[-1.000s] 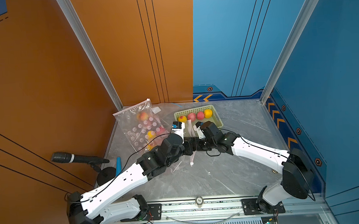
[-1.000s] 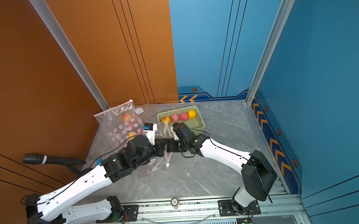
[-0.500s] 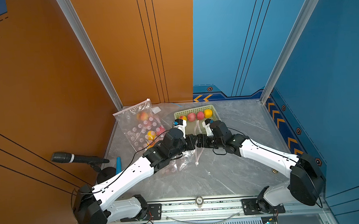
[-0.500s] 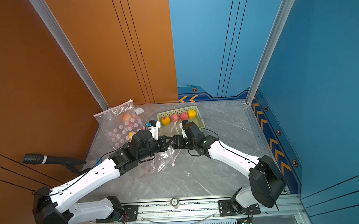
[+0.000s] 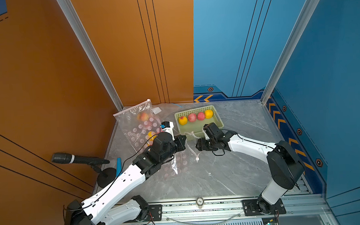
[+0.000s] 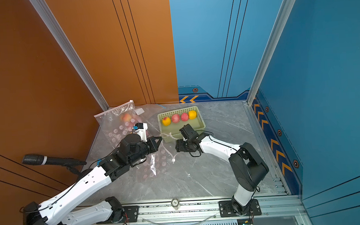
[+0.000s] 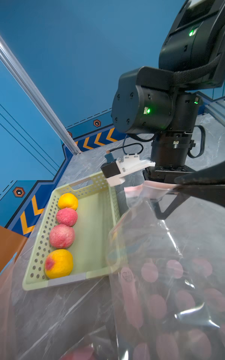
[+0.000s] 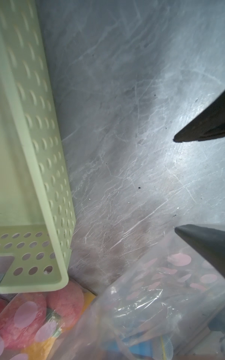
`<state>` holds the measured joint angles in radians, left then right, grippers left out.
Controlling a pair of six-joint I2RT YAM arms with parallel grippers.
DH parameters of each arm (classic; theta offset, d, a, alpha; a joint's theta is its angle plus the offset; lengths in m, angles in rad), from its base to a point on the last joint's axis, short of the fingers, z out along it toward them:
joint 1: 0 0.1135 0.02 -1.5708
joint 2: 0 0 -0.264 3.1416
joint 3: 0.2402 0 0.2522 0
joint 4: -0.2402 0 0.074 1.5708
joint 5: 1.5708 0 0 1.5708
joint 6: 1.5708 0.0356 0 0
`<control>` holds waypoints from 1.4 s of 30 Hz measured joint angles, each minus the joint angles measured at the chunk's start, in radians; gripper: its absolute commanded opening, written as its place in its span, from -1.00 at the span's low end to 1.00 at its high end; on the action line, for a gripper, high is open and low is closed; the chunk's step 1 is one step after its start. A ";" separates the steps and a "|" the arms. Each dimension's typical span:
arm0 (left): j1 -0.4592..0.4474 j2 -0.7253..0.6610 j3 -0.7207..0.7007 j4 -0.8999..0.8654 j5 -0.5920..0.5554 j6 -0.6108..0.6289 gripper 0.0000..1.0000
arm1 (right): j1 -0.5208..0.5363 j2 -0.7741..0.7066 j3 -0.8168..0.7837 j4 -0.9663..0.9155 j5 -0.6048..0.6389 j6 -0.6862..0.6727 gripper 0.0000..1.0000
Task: Place the peach in a zip-top bag and seal the zipper
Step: Open the zipper of the food storage bag at the center of the board, then adjust the basket at the center of the board.
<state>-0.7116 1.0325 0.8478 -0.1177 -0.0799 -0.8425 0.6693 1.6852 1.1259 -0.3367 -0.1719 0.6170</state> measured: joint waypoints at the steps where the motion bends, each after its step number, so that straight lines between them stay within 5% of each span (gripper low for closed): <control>1: 0.004 -0.004 -0.005 0.003 -0.007 0.000 -1.00 | 0.000 0.000 0.014 -0.005 -0.007 -0.009 0.38; 11: 0.019 0.035 -0.048 0.067 -0.047 0.004 -1.00 | -0.026 -0.087 0.145 -0.025 -0.100 -0.083 0.46; 17: 0.051 0.048 -0.054 0.088 -0.051 0.011 -1.00 | -0.138 -0.131 0.220 -0.039 -0.116 -0.094 0.34; 30: 0.073 0.060 -0.062 0.122 -0.018 0.016 -1.00 | -0.264 0.381 0.620 -0.217 0.023 -0.215 0.10; 42: 0.077 0.098 -0.060 0.129 0.053 0.071 -1.00 | -0.303 0.491 0.585 -0.309 0.078 -0.237 0.09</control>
<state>-0.6346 1.1301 0.7883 0.0116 -0.0273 -0.7712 0.3660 2.1765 1.7111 -0.6460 -0.0937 0.3805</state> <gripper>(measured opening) 0.050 0.547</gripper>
